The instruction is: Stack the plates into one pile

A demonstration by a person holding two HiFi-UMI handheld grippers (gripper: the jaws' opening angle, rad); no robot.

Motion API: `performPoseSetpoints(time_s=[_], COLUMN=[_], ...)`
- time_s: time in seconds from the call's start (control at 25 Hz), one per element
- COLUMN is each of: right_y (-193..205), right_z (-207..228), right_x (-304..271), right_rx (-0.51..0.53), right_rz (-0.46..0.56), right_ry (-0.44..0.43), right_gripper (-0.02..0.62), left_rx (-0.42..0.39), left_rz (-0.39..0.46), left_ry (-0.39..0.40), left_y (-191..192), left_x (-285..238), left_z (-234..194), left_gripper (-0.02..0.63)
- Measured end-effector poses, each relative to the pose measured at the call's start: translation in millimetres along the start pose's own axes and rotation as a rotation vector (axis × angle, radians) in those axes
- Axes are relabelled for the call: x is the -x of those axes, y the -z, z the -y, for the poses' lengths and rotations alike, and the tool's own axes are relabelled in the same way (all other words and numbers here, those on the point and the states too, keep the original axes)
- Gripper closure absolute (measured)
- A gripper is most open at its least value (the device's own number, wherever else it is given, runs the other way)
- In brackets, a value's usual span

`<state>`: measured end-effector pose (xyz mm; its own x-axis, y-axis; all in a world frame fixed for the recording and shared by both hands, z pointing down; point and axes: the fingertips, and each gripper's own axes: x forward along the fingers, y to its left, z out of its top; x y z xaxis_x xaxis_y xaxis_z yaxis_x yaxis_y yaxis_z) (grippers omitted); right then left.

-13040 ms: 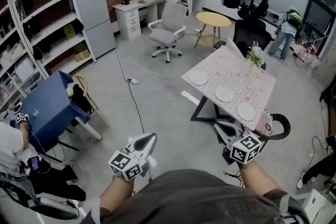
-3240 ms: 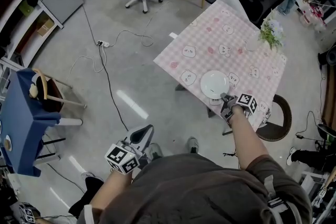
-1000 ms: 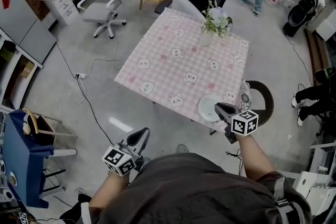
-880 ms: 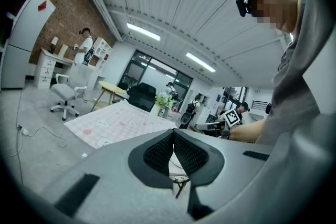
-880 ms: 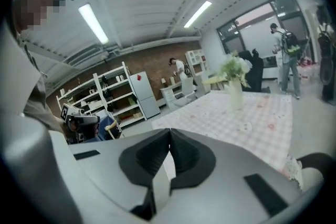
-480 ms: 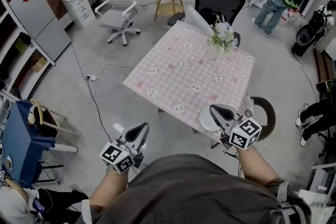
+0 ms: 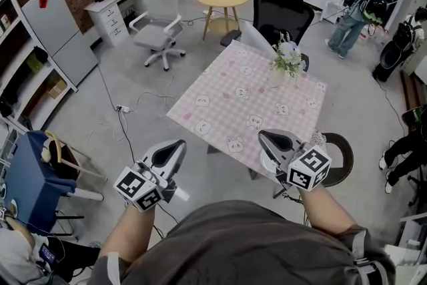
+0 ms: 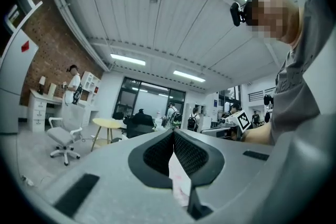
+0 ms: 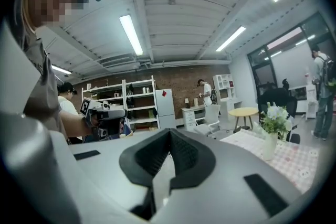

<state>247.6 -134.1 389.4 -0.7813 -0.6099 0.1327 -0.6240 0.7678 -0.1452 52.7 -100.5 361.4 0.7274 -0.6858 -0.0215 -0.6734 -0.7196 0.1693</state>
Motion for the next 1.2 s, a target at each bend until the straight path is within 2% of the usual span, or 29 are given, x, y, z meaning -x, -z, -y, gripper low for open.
performPoseSetpoints(time_s=[0.16, 0.4, 0.6, 0.76, 0.92, 1.2], right_y=[-21, -44, -46, -47, -48, -43], right_z=[-11, -20, -22, -26, -26, -23], right_x=[-17, -36, -48, -54, -59, -58], right_rx=[0.008, 0.015, 0.018, 0.032, 0.031, 0.033], right_rz=[0.014, 0.031, 0.022, 0.008, 0.003, -0.001], right_ry=[0.002, 0.001, -0.001, -0.007, -0.007, -0.011], right_gripper=[0.603, 0.603, 0.604, 0.604, 0.604, 0.604], left_rx=[-0.027, -0.086, -0.148, -0.136, -0.098, -0.102], left_rz=[0.019, 0.014, -0.007, -0.007, 0.033, 0.009], left_ry=[0.030, 0.087, 0.088, 0.062, 0.054, 0.027], left_y=[-25, -38, -27, -26, -35, -26], left_x=[5, 0, -5, 0, 3, 1], left_z=[-2, 9, 18, 13, 7, 3], left_gripper=[0.601, 0.601, 0.601, 0.601, 0.601, 0.601])
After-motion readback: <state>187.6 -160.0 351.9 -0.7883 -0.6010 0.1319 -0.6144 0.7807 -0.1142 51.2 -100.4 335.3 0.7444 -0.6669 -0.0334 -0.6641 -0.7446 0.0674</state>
